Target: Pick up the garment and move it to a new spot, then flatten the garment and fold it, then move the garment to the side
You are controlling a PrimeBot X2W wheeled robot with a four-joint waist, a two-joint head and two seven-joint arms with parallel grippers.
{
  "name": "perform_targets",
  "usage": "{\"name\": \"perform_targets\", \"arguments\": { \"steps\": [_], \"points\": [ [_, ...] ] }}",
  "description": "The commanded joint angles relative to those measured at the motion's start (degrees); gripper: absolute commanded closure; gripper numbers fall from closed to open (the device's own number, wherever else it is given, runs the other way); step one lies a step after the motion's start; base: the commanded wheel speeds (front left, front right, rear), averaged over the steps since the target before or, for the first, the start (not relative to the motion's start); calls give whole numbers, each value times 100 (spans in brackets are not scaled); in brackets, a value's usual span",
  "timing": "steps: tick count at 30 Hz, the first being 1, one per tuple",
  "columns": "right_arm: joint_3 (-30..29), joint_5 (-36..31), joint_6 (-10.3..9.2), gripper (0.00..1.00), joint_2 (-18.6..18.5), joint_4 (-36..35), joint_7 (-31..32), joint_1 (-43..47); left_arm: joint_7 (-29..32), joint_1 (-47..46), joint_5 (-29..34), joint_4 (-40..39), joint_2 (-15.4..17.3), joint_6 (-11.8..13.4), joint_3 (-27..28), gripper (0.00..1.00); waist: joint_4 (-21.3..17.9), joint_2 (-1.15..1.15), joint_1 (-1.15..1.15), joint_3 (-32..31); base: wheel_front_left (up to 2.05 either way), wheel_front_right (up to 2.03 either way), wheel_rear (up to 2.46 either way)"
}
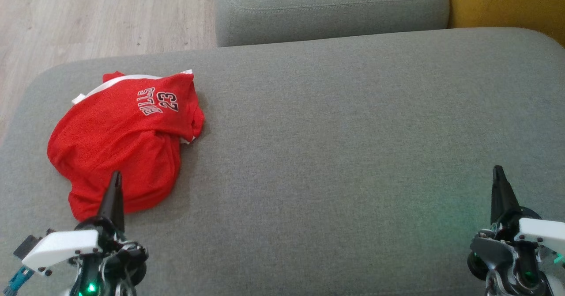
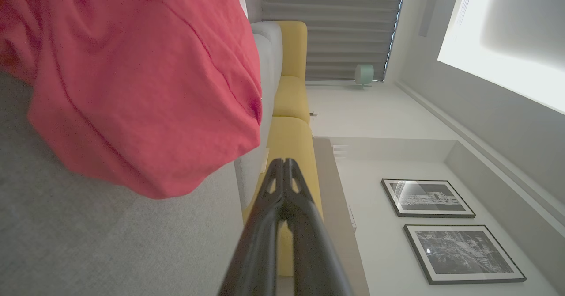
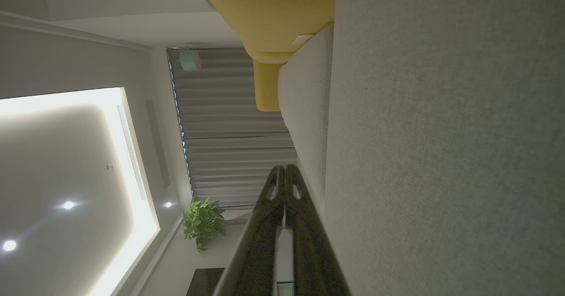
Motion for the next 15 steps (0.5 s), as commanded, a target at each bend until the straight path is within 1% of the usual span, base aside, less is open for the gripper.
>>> {"name": "perform_targets", "arguments": {
  "steps": [1,10,11,15],
  "points": [
    [121,-7,-4,100,-28,-220,32,-318,42,-324,66,-167,50,-42,201,100,0,0,0,0,0,0,0],
    [121,-7,-4,100,-28,-220,32,-318,42,-324,66,-167,50,-42,201,100,0,0,0,0,0,0,0],
    [0,0,0,0,0,0,0,0,0,0,0,0,0,0,0,0,0,0,0,0,0,0,0],
    [23,-5,0,0,16,243,-14,103,-21,131,0,242,-29,10,-23,0,0,0,0,0,0,0,0]
  ]
}}
